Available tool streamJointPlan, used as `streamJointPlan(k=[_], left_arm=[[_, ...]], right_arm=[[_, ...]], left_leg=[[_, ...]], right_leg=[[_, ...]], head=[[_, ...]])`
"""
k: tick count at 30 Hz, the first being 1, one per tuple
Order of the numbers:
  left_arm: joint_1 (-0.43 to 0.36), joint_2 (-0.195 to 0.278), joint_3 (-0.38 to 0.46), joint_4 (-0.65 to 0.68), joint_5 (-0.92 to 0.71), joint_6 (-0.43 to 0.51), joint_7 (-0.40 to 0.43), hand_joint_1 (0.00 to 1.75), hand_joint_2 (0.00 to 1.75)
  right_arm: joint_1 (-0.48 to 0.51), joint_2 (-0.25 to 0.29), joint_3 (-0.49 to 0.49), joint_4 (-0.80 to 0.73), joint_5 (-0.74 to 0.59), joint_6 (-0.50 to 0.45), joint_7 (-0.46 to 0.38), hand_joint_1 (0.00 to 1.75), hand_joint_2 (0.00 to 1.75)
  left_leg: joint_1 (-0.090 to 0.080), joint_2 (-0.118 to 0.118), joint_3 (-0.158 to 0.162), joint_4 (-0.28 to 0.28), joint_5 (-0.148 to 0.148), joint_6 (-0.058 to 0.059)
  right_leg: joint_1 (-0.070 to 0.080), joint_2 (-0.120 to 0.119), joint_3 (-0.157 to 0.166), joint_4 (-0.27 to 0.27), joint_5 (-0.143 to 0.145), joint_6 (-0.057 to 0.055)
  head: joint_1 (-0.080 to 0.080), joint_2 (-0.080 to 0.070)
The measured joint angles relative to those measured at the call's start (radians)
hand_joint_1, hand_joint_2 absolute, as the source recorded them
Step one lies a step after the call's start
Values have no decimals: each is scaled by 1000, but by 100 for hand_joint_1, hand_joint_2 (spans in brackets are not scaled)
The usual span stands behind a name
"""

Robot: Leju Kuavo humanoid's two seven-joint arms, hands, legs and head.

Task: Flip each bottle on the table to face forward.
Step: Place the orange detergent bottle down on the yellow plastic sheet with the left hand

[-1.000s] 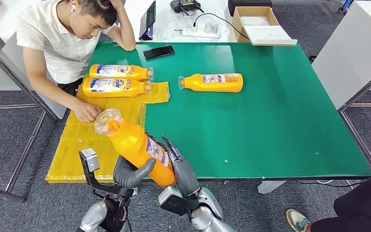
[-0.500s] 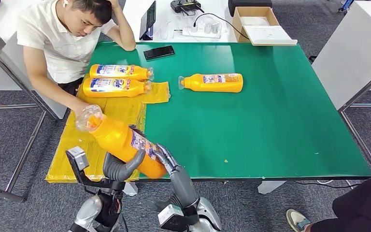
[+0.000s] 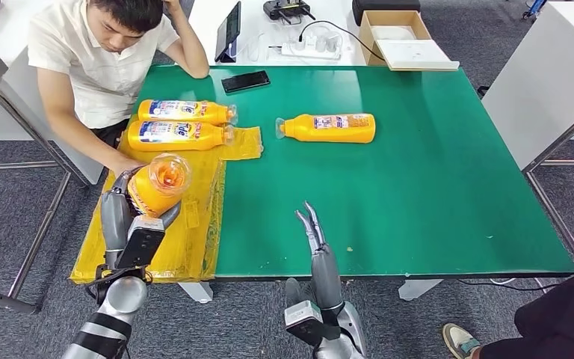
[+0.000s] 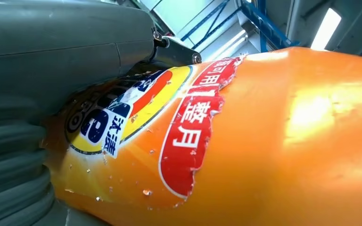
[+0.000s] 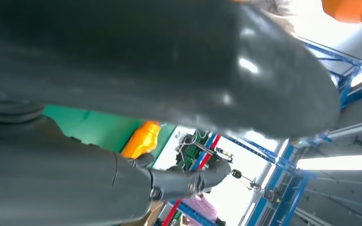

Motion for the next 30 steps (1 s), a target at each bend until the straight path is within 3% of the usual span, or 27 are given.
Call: streamJointPlan(k=[7,12,16,17,20,21,27,30], left_arm=[[-107,0,125,229,-583,9,128,175,175],[-199,-3,130,488,-716,-13,232,175,175],[-233,-10,118,593,-752,-37,268,175,175],[-240,-11,115,611,-755,-44,271,164,175],[-272,-16,105,677,-752,-94,278,41,175],[-282,-17,104,691,-740,-119,272,10,175],[-302,-23,103,726,-650,-227,209,0,175],[-305,-26,104,726,-569,-313,130,0,175]], right_arm=[[18,21,-87,-51,-42,29,0,0,0],[18,47,-100,-44,-34,69,0,0,0],[17,61,-103,-32,-39,80,0,0,0],[17,63,-104,-29,-41,81,0,0,0],[17,70,-105,-17,-46,83,0,0,0],[17,71,-106,-14,-47,83,0,0,0],[17,72,-107,3,-50,83,0,0,0],[17,72,-107,10,-51,83,0,0,0]], left_leg=[[0,0,0,0,0,0],[0,-1,0,0,0,0],[0,0,-1,0,0,0],[0,-1,-1,0,0,0],[0,-1,-1,0,0,0],[0,-1,0,0,0,0],[0,-2,2,0,0,0],[0,-5,5,0,0,0]], right_leg=[[0,0,0,0,0,0],[0,0,0,0,0,0],[0,0,0,0,0,0],[0,0,0,0,0,0],[0,0,0,0,0,0],[0,0,1,0,0,0],[0,0,3,0,0,0],[0,-3,7,0,-1,0]], head=[[0,0],[0,0],[0,0],[0,0],[0,0],[0,0],[0,0],[0,0]])
